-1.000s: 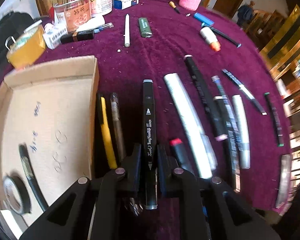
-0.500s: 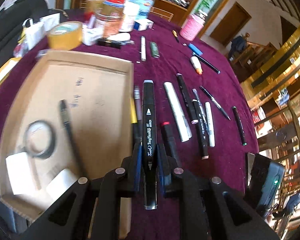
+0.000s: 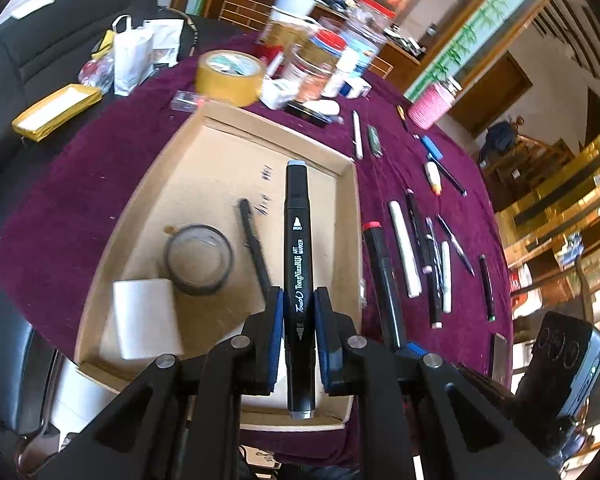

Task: Organize rigid objects
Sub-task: 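Carry both markers over the tray and open both tools to release them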

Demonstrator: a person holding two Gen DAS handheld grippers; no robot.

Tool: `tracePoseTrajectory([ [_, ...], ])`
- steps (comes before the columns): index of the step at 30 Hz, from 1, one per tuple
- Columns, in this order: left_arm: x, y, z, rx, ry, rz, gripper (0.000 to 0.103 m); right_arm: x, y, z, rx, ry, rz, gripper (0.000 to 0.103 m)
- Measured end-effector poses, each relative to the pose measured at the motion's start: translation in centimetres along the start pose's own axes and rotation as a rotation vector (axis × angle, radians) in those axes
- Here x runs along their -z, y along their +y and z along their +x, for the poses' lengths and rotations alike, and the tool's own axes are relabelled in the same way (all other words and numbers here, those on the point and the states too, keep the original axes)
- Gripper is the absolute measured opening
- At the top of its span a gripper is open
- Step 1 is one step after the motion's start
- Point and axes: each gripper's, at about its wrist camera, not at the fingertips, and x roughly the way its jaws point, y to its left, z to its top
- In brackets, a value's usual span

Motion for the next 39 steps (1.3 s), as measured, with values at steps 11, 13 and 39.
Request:
tracePoseTrajectory([
  [11,-3.5,4.3,1.1,-0.025,-0.004,-0.062,0.014,-2.0,1.9,4.3,0.024,0.062,-0.036,0.017],
  [13,-4.4,4.7,1.6,-0.020,0.003,-0.062,0.014,-2.4,1.8,5.1,0.027,0.076,-0.032,0.017],
  [39,-11.3,7.8,11.2,-0.114,0.210,0.060,0.015,-6.2,0.7,12.2,0.086,0.159,-0.016,0.017],
])
